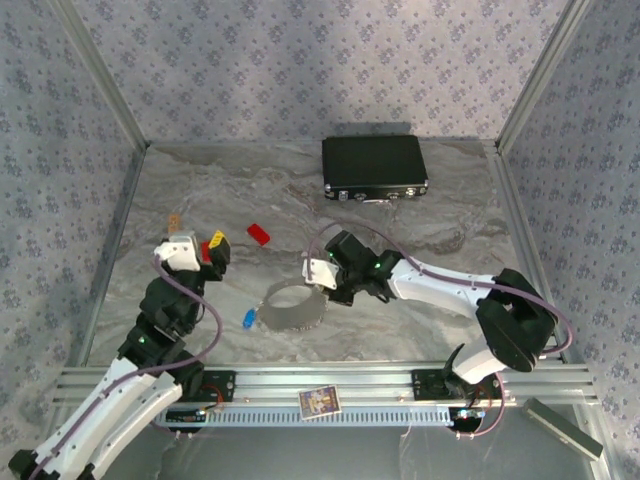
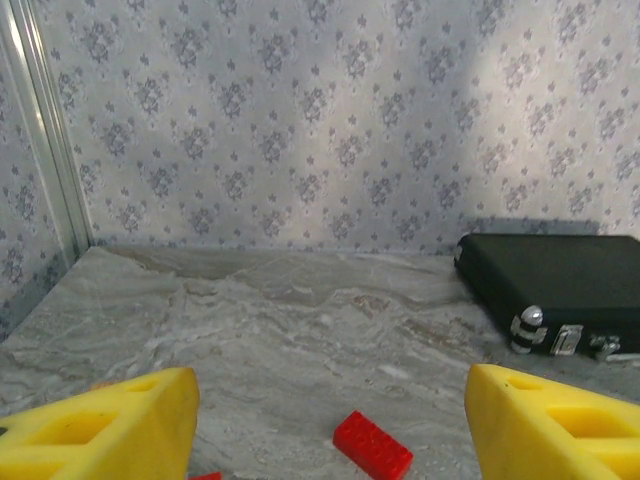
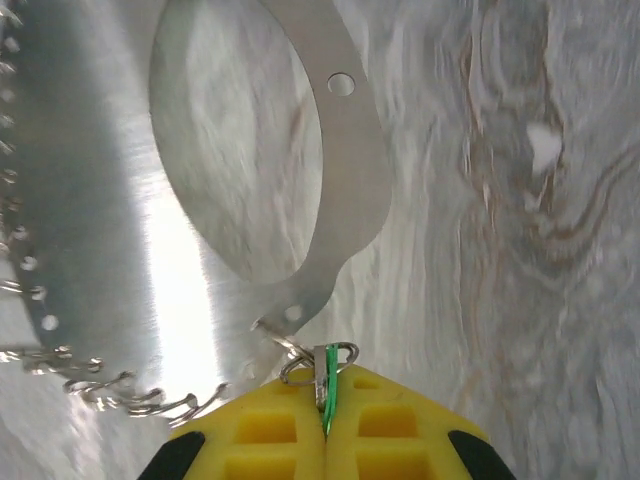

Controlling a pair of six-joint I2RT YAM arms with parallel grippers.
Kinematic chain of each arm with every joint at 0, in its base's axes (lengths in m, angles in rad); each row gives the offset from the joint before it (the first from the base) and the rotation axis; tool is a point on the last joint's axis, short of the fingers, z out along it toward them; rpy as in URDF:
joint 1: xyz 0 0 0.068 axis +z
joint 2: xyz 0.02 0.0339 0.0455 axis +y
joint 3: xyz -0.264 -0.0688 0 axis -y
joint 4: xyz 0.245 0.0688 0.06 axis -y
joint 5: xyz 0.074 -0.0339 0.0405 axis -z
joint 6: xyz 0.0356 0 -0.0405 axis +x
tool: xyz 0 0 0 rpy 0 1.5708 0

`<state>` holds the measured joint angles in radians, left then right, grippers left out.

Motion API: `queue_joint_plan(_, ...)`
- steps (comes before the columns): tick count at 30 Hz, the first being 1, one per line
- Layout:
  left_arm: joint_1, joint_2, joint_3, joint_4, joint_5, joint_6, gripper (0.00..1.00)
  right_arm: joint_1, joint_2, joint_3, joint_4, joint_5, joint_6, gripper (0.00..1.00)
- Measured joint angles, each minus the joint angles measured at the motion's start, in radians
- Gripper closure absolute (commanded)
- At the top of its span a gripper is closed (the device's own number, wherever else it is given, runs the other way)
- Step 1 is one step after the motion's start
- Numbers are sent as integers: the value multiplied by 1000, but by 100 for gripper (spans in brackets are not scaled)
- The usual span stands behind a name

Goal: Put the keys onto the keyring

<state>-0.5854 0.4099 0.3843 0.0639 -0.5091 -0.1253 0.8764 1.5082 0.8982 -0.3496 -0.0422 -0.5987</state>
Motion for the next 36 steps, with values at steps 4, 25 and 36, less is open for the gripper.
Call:
queue_joint_plan(4,19,28,-31,12,4,0,29,0,56,0,-55,116,-31,100)
queue_joint_plan(25,169,288,-81,195,20,85,27,-264,-131,-97,-68,179,19,63)
queue_joint_plan(36,371,589,-80,362,108,151,24,-645,-338,-420,519,85,227,62)
